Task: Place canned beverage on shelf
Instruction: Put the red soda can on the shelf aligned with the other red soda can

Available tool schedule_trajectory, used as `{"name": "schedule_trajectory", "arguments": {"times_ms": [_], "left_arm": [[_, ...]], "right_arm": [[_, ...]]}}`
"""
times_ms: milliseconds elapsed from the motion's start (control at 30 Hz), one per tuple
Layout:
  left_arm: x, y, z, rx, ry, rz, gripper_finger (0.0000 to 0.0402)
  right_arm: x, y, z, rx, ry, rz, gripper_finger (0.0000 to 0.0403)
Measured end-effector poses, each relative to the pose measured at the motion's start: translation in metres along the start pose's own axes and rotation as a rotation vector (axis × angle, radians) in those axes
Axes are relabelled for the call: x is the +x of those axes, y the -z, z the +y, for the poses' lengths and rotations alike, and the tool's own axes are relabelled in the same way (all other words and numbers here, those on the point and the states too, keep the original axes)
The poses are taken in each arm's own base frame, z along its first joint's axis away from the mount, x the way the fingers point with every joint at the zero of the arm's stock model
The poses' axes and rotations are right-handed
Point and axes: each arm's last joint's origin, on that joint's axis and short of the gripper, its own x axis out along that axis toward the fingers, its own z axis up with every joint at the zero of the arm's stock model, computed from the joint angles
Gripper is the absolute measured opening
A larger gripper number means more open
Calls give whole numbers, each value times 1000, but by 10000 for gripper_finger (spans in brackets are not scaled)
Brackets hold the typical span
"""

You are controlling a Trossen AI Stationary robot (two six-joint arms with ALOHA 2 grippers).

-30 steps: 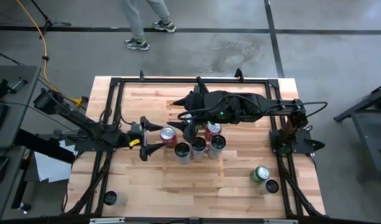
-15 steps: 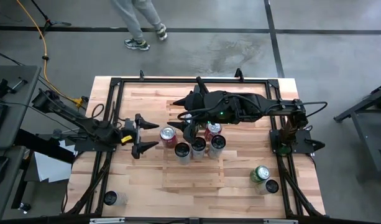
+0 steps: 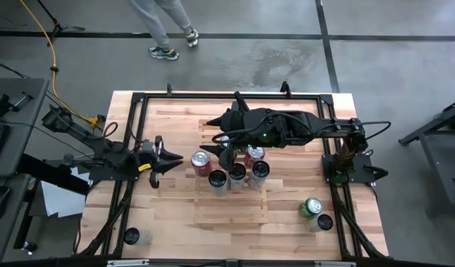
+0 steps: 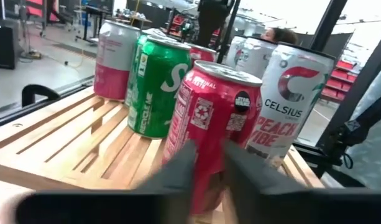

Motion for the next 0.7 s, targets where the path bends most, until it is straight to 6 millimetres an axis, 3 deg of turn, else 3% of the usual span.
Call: {"name": "schedule_trajectory", "arguments": {"times_ms": [67,200,700], "left_arm": [[2,1,0,-22,6,8,18],[6,2,-3,-22,23,33,5],[34,8,-19,49,-68,124,0]], "right_arm": [[0,0,0,0,0,0,330],[0,0,0,0,0,0,330],[0,0,0,0,0,0,330]]}}
